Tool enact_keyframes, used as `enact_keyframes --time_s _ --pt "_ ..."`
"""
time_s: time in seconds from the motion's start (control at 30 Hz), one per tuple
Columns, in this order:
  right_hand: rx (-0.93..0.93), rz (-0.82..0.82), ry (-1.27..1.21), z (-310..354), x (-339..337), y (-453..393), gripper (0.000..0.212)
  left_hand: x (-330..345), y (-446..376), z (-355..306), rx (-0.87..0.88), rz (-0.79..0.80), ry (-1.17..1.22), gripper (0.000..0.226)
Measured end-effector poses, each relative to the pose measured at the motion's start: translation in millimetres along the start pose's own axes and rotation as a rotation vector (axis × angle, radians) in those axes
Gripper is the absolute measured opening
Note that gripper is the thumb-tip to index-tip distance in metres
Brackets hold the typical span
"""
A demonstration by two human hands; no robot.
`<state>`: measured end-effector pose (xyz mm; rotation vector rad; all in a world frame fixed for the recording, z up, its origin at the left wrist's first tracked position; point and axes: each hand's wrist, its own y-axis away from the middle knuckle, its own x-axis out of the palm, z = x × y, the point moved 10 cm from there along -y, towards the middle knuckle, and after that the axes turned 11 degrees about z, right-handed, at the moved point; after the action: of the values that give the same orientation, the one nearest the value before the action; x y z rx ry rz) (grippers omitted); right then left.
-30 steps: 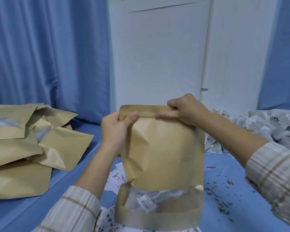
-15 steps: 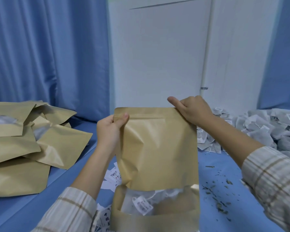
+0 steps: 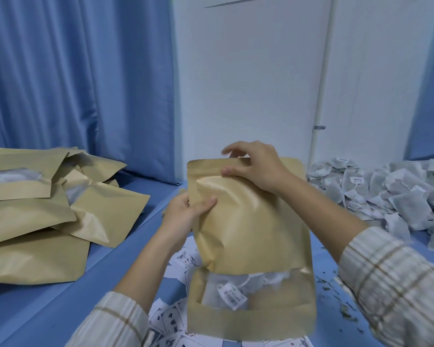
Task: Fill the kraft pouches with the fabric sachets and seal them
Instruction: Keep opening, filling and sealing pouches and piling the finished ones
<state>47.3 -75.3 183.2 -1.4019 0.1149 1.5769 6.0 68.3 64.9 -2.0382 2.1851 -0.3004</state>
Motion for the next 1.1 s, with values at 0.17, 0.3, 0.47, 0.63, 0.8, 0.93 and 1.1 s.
enact_keyframes --time_s 0.17,0.3,0.47,0.63,0.8,0.93,1.1 --pt "0.419 -0.07 -0.137 -83.3 11.5 42.1 0.112 -47.8 7.1 25.9 0.021 -0.25 0.216 0.02" --pt "0.456 0.262 -0.79 -115.2 75.2 75.5 0.079 -81.0 10.5 41.6 0.055 -0.374 0.41 0.027" --pt "0.323 0.194 -0.949 -112.3 100.5 70.5 0.025 -84.0 6.9 45.9 0.025 -0.279 0.361 0.041" --pt "0.423 0.001 -1.183 -120.3 123.9 63.5 0.021 -45.9 14.9 70.5 -0.226 0.215 0.229 0.048" --pt "0.562 -0.097 -1.387 -101.4 167.1 50.4 0.02 -93.7 28.6 88.0 -0.102 0.022 0.732 0.068" --pt "0.488 -0.045 -1.571 21.4 213.5 -56.1 0.022 -127.7 19.2 89.8 -0.032 -0.095 0.879 0.075" --pt "0.49 0.598 -1.319 181.4 298.4 -123.6 0.076 -173.4 -0.9 80.7 -0.008 -0.285 0.938 0.071"
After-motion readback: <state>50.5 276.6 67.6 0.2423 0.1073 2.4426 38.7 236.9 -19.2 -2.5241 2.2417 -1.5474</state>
